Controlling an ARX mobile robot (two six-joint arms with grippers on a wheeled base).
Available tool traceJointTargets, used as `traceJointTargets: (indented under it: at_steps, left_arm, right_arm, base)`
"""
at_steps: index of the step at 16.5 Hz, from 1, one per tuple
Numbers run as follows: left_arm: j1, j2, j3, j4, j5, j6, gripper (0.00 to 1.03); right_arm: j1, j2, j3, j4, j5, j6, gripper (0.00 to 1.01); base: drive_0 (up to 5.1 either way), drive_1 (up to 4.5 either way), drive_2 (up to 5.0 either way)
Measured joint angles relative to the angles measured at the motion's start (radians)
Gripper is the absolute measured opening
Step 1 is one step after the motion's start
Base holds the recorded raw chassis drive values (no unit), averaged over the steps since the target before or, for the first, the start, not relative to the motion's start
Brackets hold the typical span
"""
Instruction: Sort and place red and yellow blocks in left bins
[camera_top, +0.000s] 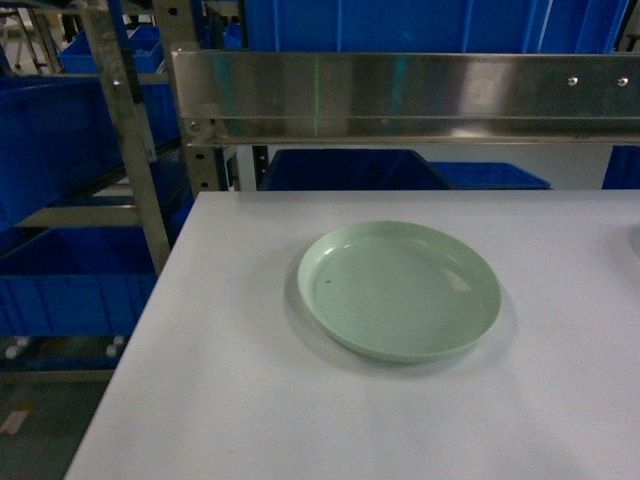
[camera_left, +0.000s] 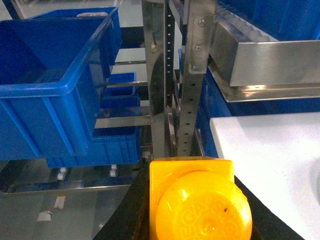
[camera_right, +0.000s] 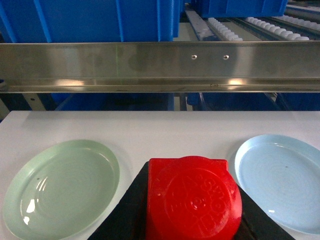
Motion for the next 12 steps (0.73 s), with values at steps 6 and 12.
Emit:
traceJointTargets:
  at_steps: [6,12]
  left_arm:
    - [0.001,0.0,-0.001,-0.002,-0.002,0.0,0.27]
    - [0.001,0.001,-0.001,-0.003,-0.003,0.0,0.27]
  right_arm:
    - [0.001,0.001,0.0,-0.002,-0.001,0.0,0.28]
    - [0.001,-0.001,0.0,0.002,-0.001,0.0,0.28]
  base:
    - [-4.9,2.13,2.8]
    - [-4.6,1.32,3.7]
